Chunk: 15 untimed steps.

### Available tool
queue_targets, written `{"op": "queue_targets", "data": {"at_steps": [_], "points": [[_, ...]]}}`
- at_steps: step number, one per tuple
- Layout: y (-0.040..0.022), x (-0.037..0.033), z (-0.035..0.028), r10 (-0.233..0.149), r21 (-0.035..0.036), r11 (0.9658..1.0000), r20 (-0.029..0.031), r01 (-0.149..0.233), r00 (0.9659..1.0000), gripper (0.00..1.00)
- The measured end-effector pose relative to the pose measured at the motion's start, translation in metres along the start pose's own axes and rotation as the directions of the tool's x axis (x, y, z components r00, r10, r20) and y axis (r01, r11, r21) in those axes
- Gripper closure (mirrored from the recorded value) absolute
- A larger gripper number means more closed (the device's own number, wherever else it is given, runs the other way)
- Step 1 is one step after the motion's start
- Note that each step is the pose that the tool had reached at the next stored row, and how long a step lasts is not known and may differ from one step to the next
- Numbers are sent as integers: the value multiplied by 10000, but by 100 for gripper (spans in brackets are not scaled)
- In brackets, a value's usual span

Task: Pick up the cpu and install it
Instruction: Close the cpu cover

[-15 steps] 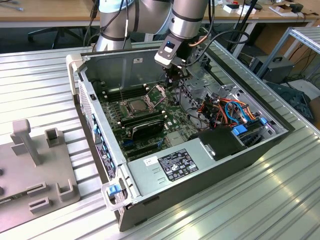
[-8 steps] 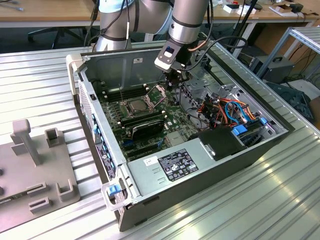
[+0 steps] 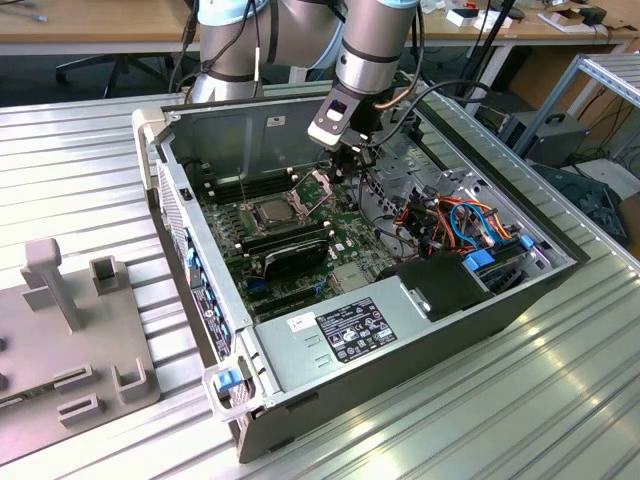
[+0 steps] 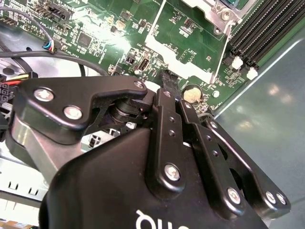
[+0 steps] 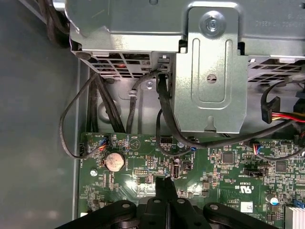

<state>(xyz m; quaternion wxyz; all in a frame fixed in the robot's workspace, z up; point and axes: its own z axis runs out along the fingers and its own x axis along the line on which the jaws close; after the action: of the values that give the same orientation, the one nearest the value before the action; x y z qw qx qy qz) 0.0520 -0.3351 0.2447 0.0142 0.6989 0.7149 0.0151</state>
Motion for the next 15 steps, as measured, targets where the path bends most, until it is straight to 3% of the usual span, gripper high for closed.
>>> {"op": "queue_targets", "data": {"at_steps": [4,8,13,15], "points": [[-6,0,2,0,-1,10000,-2,0,10000,89],[-51,1,0,0,-1,10000,-1,0,10000,89],[-125,3,-4,0,0,10000,-1,0,10000,89],[-182,4,-6,0,-2,10000,-1,0,10000,89]]}}
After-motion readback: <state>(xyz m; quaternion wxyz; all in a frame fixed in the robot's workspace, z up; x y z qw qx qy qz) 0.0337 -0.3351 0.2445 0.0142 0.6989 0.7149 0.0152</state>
